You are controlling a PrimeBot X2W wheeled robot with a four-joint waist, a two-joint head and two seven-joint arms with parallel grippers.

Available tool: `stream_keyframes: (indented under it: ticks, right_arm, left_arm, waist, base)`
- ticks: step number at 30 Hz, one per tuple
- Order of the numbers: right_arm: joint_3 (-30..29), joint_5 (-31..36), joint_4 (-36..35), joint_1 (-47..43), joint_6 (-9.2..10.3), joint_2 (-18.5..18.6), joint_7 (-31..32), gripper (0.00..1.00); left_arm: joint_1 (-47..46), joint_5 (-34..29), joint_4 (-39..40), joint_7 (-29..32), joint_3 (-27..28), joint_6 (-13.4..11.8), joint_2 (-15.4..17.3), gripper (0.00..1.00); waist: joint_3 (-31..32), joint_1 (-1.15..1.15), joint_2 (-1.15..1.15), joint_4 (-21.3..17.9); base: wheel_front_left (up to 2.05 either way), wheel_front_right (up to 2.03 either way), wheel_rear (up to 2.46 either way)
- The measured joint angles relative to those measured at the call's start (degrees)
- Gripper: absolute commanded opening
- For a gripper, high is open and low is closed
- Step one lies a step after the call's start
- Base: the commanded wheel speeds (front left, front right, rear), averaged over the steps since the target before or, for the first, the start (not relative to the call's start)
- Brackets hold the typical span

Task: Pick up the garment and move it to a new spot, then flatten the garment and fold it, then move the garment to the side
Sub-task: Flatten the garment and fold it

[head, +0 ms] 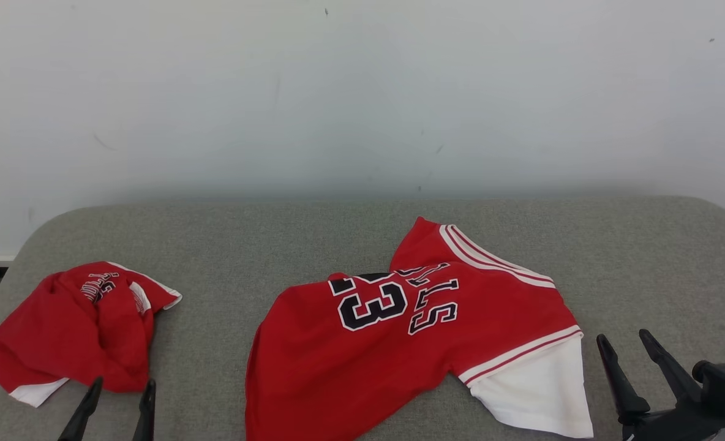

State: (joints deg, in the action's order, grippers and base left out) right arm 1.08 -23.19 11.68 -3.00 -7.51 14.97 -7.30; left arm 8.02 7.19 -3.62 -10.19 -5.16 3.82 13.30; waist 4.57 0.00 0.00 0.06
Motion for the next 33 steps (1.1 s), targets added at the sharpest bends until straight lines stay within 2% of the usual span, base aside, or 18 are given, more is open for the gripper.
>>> stream_keyframes:
  ticks: [19,33]
  right_arm:
    - [-0.62,0.01,0.51,0.08,0.0,-0.41,0.63,1.0]
    - [-1.62,0.01,0.8,0.06,0.0,-0.79,1.25,1.0]
  left_arm:
    - [-0.24,2.52,-1.24,-1.94,2.86,-2.77,-0.35,1.0]
    - [-0.41,3.42,-1.49,-1.93,2.57,-2.77,0.9,1.0]
  waist:
    - [-0.05,0.0,0.0,-0.02]
    - [-0.05,0.0,0.0,0.5]
  base:
    - [0.0,0.0,0.0]
    - [0.0,0.0,0.0]
